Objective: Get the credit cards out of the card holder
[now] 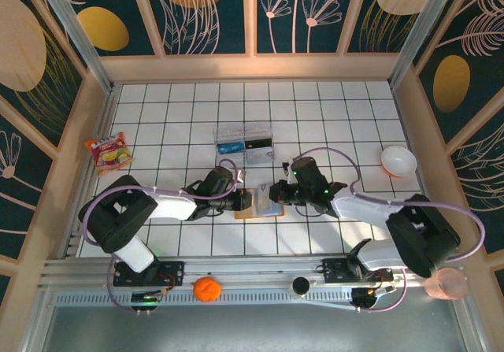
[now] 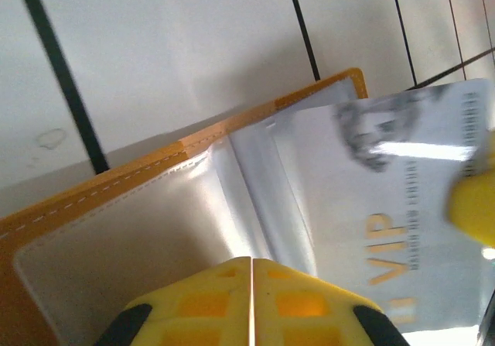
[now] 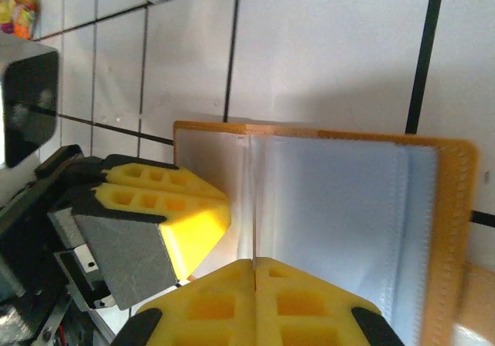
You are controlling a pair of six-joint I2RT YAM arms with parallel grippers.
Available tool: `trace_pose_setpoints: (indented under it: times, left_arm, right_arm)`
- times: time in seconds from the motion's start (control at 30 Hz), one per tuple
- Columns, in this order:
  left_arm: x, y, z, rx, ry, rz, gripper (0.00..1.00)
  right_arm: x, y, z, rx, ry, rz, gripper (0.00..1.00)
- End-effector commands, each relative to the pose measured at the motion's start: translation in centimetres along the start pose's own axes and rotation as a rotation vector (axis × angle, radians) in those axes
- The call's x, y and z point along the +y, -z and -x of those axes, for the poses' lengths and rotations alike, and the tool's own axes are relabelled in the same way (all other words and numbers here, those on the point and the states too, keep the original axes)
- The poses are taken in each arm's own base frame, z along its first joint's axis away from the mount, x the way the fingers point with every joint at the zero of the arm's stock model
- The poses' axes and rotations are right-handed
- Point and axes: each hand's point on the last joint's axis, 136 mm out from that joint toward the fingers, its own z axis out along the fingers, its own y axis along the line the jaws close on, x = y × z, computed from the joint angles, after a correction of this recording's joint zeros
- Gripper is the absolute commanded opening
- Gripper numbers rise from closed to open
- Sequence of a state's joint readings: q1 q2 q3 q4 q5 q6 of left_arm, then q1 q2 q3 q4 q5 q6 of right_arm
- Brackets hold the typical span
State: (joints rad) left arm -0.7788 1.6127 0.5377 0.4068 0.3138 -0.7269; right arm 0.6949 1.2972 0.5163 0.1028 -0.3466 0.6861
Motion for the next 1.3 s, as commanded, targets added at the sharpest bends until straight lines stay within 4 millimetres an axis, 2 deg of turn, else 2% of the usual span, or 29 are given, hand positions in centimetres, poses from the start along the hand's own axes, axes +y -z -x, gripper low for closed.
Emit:
trace_pose_setpoints:
  times: [0.0,0.1,0.17,0.3,0.4,0.57,0.8,0.87,1.0,1.13,1.23,1.27]
  left_arm:
    - [-1.3,1.7,1.8,-0.067,-0.009,-0.044,0.21]
    - [-4.5,4.5,4.5,-0.174,-0.056,-0.182,0.37]
    - [-6.5,6.4,5.6,-0.223,-0.083,-0.297,0.44]
    - [-9.7,9.4,6.1,-0.280,-0.116,-0.514,0.54]
    - [-10.5,10.2,6.0,-0.290,-0.118,-0.573,0.57]
    - [-10.8,10.5,5.7,-0.290,-0.102,-0.614,0.57]
    - [-10.9,10.5,5.5,-0.279,-0.083,-0.639,0.46]
    - [-11.2,10.7,5.4,-0.275,-0.085,-0.656,0.41]
    - [-11.9,11.3,5.5,-0.275,-0.092,-0.688,0.20]
    - [-12.3,11.7,5.6,-0.280,-0.106,-0.698,0.11]
    - [-12.0,11.4,5.7,-0.274,-0.105,-0.670,0.00]
    - [-11.8,11.2,5.8,-0.274,-0.105,-0.650,0.00]
  right_arm:
    - [-0.3,1.5,0.9,-0.056,0.052,-0.029,0.00]
    - [1.2,2.9,2.2,-0.110,0.092,0.037,0.00]
    - [2.5,3.9,3.0,-0.148,0.117,0.119,0.00]
    - [5.5,5.8,3.7,-0.195,0.164,0.302,0.00]
    - [7.1,6.7,3.9,-0.214,0.191,0.373,0.00]
    - [8.9,7.7,4.0,-0.228,0.206,0.467,0.00]
    - [10.6,8.0,3.9,-0.221,0.228,0.534,0.00]
    - [10.8,7.8,3.9,-0.220,0.233,0.533,0.00]
    - [9.2,6.0,4.2,-0.202,0.198,0.440,0.00]
    - [8.0,4.6,4.1,-0.185,0.169,0.374,0.00]
    - [8.0,4.4,4.1,-0.186,0.172,0.359,0.00]
    - [8.0,4.5,4.2,-0.189,0.173,0.355,0.01]
